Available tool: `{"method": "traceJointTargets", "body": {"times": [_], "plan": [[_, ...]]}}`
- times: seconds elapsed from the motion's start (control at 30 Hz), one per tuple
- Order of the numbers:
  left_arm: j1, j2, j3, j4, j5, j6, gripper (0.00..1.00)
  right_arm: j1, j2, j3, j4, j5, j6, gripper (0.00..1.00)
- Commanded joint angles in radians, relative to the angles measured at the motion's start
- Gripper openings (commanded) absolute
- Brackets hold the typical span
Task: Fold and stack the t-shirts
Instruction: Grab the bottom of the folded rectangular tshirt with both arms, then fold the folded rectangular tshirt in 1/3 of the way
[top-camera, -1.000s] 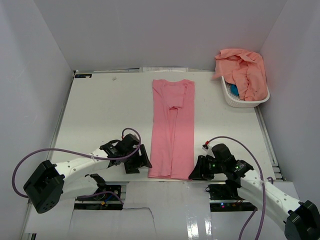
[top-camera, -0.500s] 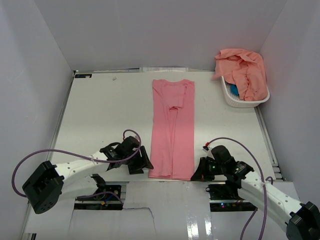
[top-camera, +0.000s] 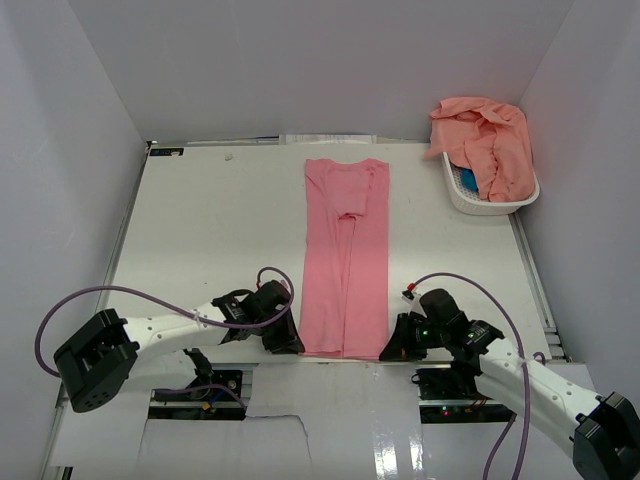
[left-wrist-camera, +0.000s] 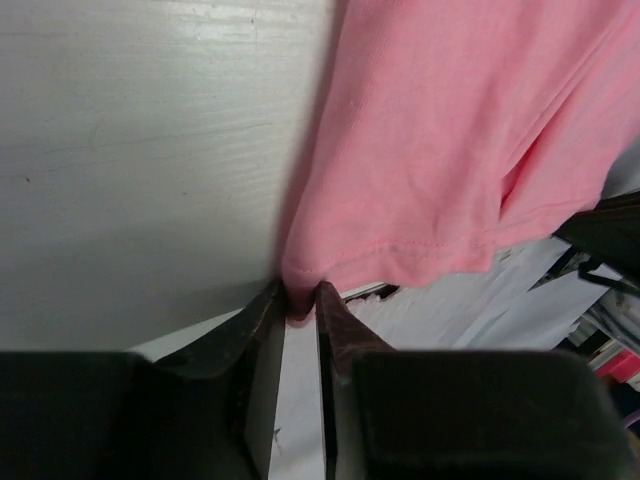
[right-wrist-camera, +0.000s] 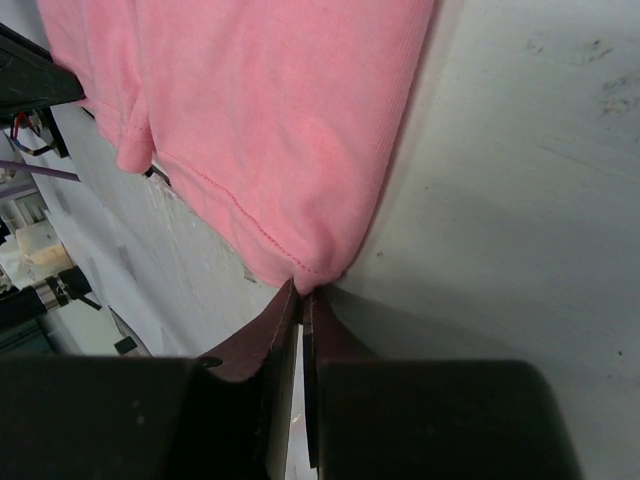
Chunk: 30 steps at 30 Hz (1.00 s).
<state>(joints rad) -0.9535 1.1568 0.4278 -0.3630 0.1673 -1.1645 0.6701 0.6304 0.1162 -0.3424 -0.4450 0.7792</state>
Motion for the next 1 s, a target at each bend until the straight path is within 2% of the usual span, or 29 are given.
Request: {"method": "traceJointTargets", "body": {"times": [0.0,0.13,0.17,0.2,0.47,0.63,0.8,0.97], "plan": [[-0.007,0.026,-0.026,-0.082,-0.077,0.009,0.28,0.005,0.018,-0.006,-0.05,0.086,-0.04,0.08],[-0.007,0.047,-0.012,-0.082,-0.084,0.02,0.16,0.006,0.029,0.017,-0.064,0.091,-0.049,0.08],[-0.007,0.05,-0.005,-0.082,-0.087,0.022,0.02,0.006,0.029,0.023,-0.07,0.092,-0.049,0.08],[-0.007,0.043,-0.001,-0.082,-0.088,0.023,0.0,0.006,0.028,0.031,-0.085,0.097,-0.054,0.08],[-0.007,-0.022,0.072,-0.122,-0.11,0.043,0.0,0.006,-0.043,0.187,-0.219,0.127,-0.078,0.08],[-0.005,-0.029,0.199,-0.205,-0.152,0.072,0.0,0.006,0.014,0.27,-0.228,0.123,-0.132,0.08],[0.007,0.004,0.311,-0.22,-0.184,0.111,0.0,0.006,0.106,0.327,-0.198,0.098,-0.185,0.08],[0.044,0.029,0.377,-0.238,-0.209,0.146,0.0,0.006,0.153,0.398,-0.202,0.143,-0.227,0.08]]}}
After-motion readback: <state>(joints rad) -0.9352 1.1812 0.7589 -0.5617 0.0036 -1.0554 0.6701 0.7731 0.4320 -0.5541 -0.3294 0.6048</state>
